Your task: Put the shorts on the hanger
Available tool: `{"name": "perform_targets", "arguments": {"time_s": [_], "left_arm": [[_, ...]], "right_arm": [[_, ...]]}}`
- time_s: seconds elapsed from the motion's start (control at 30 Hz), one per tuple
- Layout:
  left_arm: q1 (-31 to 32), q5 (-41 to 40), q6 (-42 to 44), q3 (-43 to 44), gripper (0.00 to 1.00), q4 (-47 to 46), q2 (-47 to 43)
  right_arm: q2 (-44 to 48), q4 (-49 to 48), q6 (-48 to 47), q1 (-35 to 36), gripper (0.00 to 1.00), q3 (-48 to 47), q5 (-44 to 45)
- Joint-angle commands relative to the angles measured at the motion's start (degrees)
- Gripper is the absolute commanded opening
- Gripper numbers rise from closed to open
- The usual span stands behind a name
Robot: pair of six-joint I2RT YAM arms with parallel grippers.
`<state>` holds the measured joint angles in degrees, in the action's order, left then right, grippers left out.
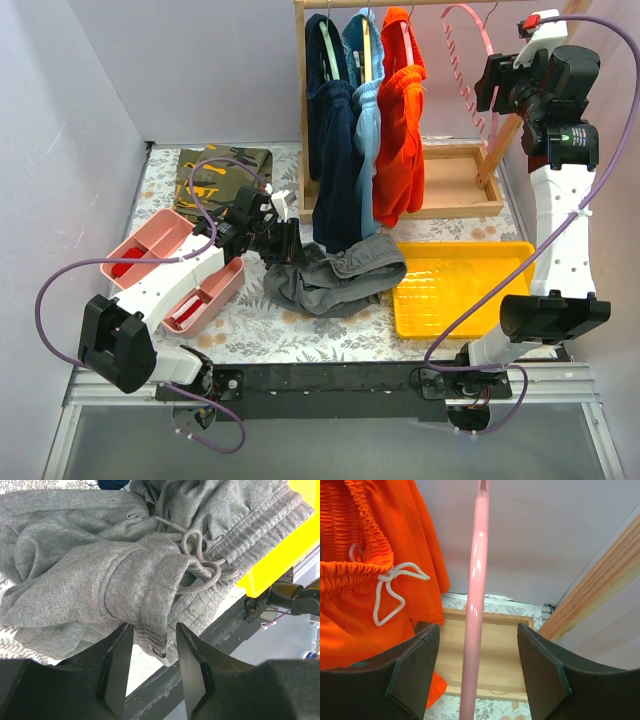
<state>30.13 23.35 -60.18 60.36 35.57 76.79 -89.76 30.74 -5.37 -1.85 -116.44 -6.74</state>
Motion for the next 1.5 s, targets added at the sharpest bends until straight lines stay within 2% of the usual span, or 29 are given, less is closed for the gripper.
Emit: {"name": "perform_targets", "arguments": {"time_s": [0.0, 0.37, 0.53, 0.6, 0.73, 0.83, 1.47], "left_arm": [[-0.2, 0.3, 0.8, -1.0, 0.39, -0.6, -3.0], [-0.2, -0.1, 0.8, -1.1, 0.39, -0.8, -3.1], [-0.2, 0.2, 0.8, -1.4, 0.38, -1.1, -2.7], [-0.2, 0.3, 0.7, -1.5, 0.38, -1.3, -2.8], [-0.2, -0.1, 0.8, -1.5, 0.38, -1.2, -2.9], [-0.2, -0.1, 0.7, -1.5, 0.38, -1.1, -3.1], [-0.2, -0.8, 0.3, -2.2, 0.38, -1.5, -3.6]], "right_arm": [[-0.2, -0.1, 0.4, -0.1, 0.68, -0.8, 1.1], [-2.3, 3.2, 1.8, 0.8, 0.60, -2.4, 0.9], [-2.6, 4.8, 1.2, 1.8, 0.53, -4.1, 5.9], [-2.3, 4.6, 1.1, 3.5, 0.47, -4.1, 6.4], [-3.2, 5.6, 1.3, 3.7, 0.18, -6.0, 8.1], [-3.3, 6.0, 1.5, 3.9, 0.02, -5.9, 8.4], [3.4, -5.5, 2.6, 4.4, 0.01, 0.2, 8.8]]}}
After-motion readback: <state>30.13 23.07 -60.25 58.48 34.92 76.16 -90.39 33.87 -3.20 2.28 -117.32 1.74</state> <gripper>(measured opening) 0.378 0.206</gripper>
